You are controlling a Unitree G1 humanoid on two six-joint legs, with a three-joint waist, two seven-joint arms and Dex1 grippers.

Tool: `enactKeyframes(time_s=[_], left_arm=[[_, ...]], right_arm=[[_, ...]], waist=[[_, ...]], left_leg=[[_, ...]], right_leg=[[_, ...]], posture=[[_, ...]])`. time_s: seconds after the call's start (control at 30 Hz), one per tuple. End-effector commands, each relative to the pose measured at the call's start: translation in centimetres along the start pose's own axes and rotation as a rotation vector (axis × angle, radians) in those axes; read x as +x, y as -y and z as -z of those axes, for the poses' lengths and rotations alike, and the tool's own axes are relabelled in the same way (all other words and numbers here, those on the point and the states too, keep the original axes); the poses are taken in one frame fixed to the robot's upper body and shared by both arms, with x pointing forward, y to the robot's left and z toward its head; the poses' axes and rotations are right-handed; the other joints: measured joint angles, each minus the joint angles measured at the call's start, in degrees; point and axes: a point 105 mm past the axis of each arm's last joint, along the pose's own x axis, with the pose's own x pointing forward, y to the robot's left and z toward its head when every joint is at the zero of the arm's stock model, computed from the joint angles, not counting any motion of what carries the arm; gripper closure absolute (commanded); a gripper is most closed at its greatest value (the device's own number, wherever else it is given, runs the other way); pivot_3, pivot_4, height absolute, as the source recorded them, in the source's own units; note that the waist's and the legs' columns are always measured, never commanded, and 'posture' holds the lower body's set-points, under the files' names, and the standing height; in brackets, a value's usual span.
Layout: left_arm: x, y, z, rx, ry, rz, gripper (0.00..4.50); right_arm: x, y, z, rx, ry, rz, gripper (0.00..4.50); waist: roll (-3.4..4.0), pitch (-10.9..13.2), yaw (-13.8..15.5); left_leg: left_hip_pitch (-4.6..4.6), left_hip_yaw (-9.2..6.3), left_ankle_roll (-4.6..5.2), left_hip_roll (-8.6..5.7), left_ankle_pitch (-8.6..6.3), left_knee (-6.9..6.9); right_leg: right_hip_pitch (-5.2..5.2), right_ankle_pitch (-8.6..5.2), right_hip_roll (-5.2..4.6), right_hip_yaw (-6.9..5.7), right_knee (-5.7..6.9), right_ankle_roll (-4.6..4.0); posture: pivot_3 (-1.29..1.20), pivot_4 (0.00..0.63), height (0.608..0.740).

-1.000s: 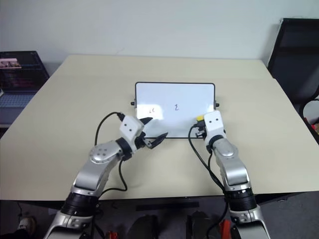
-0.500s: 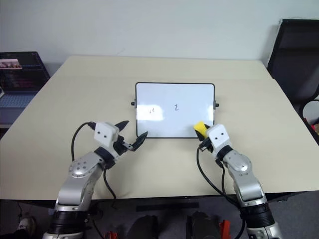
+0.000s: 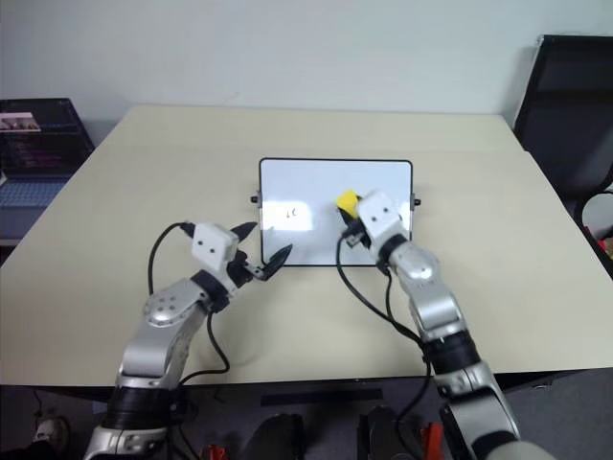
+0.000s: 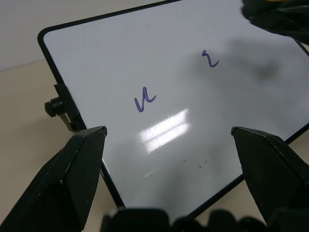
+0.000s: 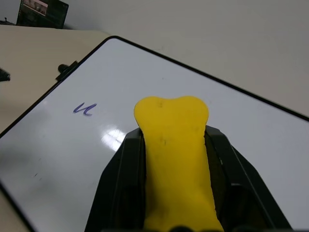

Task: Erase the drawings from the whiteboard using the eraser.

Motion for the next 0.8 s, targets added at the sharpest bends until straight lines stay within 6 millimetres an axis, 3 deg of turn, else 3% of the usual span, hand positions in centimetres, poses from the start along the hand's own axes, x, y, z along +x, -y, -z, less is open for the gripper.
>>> enactKeyframes(time_s=[0.03,0.2,0.3,0.43,0.6,0.8], left_arm=[[0.6,-0.2,-1.6,0.043,0.055,0.016,0.0],[0.6,-0.1,-1.8,0.048,0.058,0.023,0.0],[0.3,0.0,-1.9,0.05,0.059,0.019,0.0],[-0.2,0.0,-2.1,0.05,0.06,0.006,0.0],[-0.5,0.4,-2.3,0.042,0.061,-0.002,0.0],[-0.5,0.4,-2.3,0.036,0.059,-0.009,0.0]], right_arm=[[2.1,0.5,-0.6,-0.042,-0.001,0.021,3.3],[4.0,0.1,0.5,-0.009,-0.079,0.014,3.3],[3.8,0.1,2.5,-0.005,-0.161,0.019,3.3],[2.2,0.4,4.3,-0.009,-0.217,0.033,3.3],[-1.4,-0.8,6.4,0.016,-0.286,0.003,3.3],[-4.5,-1.6,7.4,0.022,-0.346,-0.004,3.3]], waist=[[0.0,0.0,0.0],[0.0,0.0,-0.1],[0.0,0.0,-0.2],[-0.01,0.0,0.0],[-0.03,0.0,0.4],[-0.03,-0.1,0.4]], left_leg=[[-0.01,0.02,0.0,0.0,0.0,-0.01],[-0.1,-0.02,-0.04,0.04,-0.03,-0.06],[-0.12,-0.05,-0.04,0.06,-0.04,-0.07],[-0.1,-0.12,-0.03,0.08,-0.02,0.0],[-0.05,-0.16,-0.02,0.09,-0.01,0.11],[0.12,-0.07,0.02,0.08,0.02,0.12]], right_leg=[[-0.02,0.07,0.0,0.01,-0.01,-0.12],[-0.06,0.16,-0.04,-0.03,-0.01,-0.28],[-0.08,0.16,-0.05,-0.04,-0.01,-0.28],[-0.03,0.16,-0.07,-0.07,0.03,-0.27],[0.06,0.15,-0.1,-0.07,0.04,-0.22],[0.13,0.04,-0.09,0.01,0.07,0.04]], posture=[[0.0,0.15,0.74],[0.0,0.15,0.74],[0.0,0.15,0.74],[0.0,0.15,0.74],[0.0,0.15,0.74],[0.0,0.15,0.74]])
